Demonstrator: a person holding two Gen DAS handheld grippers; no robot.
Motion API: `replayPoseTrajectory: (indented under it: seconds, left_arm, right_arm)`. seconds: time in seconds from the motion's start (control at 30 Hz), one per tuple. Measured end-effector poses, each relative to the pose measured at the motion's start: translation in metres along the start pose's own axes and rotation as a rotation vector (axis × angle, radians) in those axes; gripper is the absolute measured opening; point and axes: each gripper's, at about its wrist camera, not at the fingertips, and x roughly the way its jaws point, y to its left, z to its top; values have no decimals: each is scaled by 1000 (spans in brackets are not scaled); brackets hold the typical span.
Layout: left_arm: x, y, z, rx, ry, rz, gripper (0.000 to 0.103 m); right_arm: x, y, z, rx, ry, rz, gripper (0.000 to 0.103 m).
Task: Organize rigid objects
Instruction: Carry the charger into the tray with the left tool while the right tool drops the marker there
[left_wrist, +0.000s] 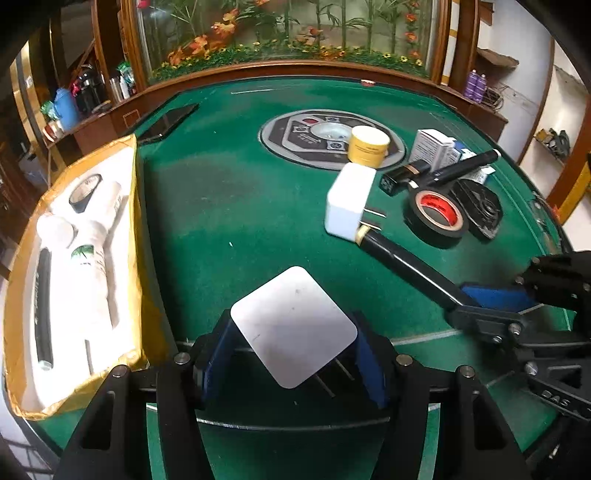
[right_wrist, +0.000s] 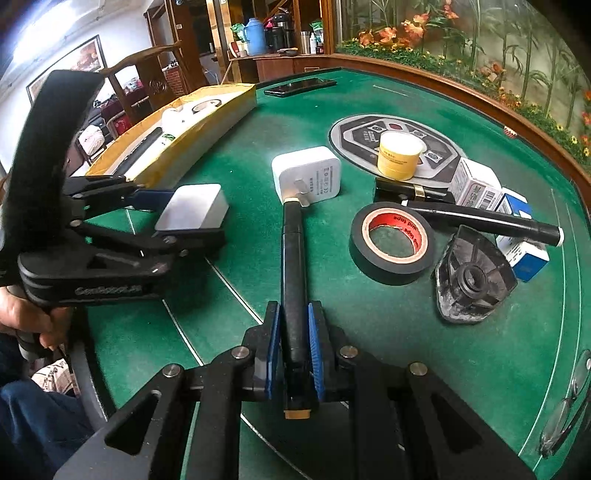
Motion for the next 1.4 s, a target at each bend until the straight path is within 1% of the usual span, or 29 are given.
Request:
replayPoseTrajectory:
  seconds: [0.03, 0.07, 0.13, 0.2, 0.3, 0.5, 0.63, 0.77, 0.9, 1.07, 1.2, 1.3, 1.4]
  left_arm:
    - [-1, 1, -1, -6, -1, -5, 65]
    - [-2, 2, -1, -10, -4, -6, 65]
    - [-6, 5, 1, -23, -15, -11, 65]
    - [-11, 6, 2, -33, -29, -19, 65]
    - [-21, 10, 2, -43, -48, -28, 65]
    - [-38, 25, 5, -84, -84, -53, 65]
    - [-48, 38, 8, -117, -109, -73, 65]
    - [-60, 57, 10, -159, -144, -64, 65]
    - [-72, 87, 8, -221, -178, -34, 65]
    - [-79, 128, 0, -317, -201, 11, 65]
    - [-73, 156, -8, -375, -197, 38, 65]
    - [-66, 167, -12, -397, -185, 48, 65]
    - [-58, 174, -16, -403, -171, 61, 65]
  right_arm:
    - [1, 2, 0, -10, 4, -10, 15]
    - [1, 4, 0, -24, -1, -19, 18]
    - [1, 7, 0, -32, -11, -24, 19]
    - [2, 7, 1, -37, -13, -31, 14]
    - [1, 6, 1, -21, -9, -17, 14]
    - [-13, -4, 2, 88, -36, 188, 14]
    - [-22, -6, 7, 148, -75, 264, 14]
    - [-33, -3, 24, 192, -131, 290, 14]
    - [-31, 6, 47, 216, -149, 315, 14]
    - [-16, 33, 78, 211, -137, 361, 14]
    - [-1, 57, 103, 199, -122, 373, 14]
    - [15, 73, 119, 191, -90, 394, 14]
    - [37, 94, 135, 171, -46, 370, 14]
